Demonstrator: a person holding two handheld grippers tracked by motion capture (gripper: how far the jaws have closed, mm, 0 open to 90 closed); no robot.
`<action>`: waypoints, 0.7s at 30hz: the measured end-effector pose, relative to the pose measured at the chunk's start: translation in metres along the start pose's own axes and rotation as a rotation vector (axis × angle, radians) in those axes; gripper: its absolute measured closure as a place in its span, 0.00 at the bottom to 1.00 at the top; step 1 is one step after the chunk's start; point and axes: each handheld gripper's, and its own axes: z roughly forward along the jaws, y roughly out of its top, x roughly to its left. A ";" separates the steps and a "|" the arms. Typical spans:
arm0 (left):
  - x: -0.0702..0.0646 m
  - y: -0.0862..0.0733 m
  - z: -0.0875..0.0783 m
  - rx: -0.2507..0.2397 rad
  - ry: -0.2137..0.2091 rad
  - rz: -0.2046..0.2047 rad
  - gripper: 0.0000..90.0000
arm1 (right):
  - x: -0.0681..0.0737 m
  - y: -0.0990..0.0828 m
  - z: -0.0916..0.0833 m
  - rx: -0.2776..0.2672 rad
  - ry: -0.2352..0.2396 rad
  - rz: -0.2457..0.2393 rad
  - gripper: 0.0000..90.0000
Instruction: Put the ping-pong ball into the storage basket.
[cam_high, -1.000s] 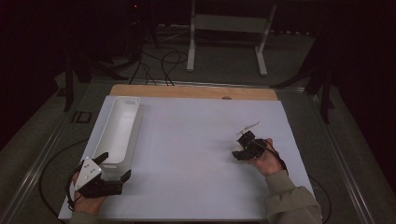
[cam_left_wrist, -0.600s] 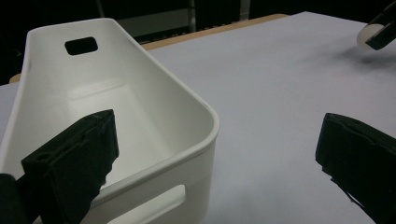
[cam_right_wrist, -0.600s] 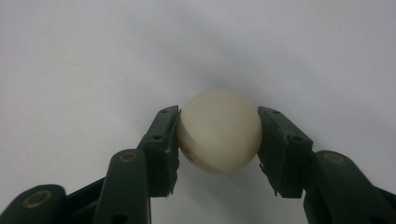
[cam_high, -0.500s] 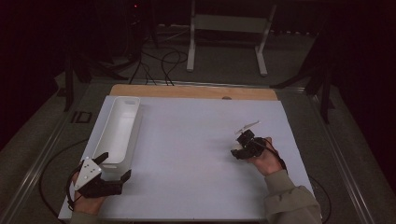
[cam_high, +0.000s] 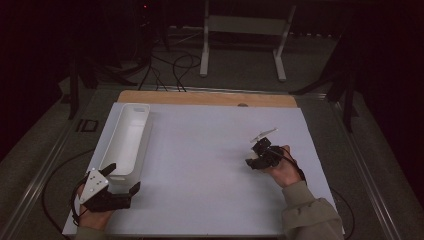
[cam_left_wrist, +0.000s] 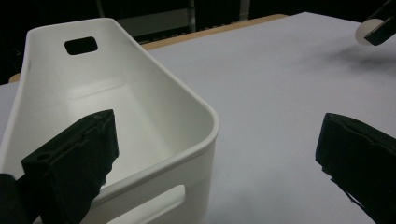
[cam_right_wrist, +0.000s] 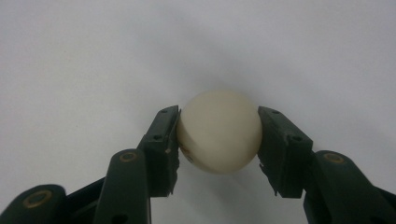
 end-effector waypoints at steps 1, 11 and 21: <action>0.000 0.000 0.000 0.000 0.000 0.000 0.00 | 0.000 0.001 -0.001 -0.002 -0.001 -0.001 0.56; 0.000 0.000 0.000 0.000 -0.001 -0.001 0.00 | 0.003 0.006 -0.004 -0.014 -0.003 -0.011 0.56; 0.000 0.000 0.000 0.000 -0.001 -0.001 0.00 | 0.003 0.009 -0.006 -0.041 -0.007 -0.018 0.56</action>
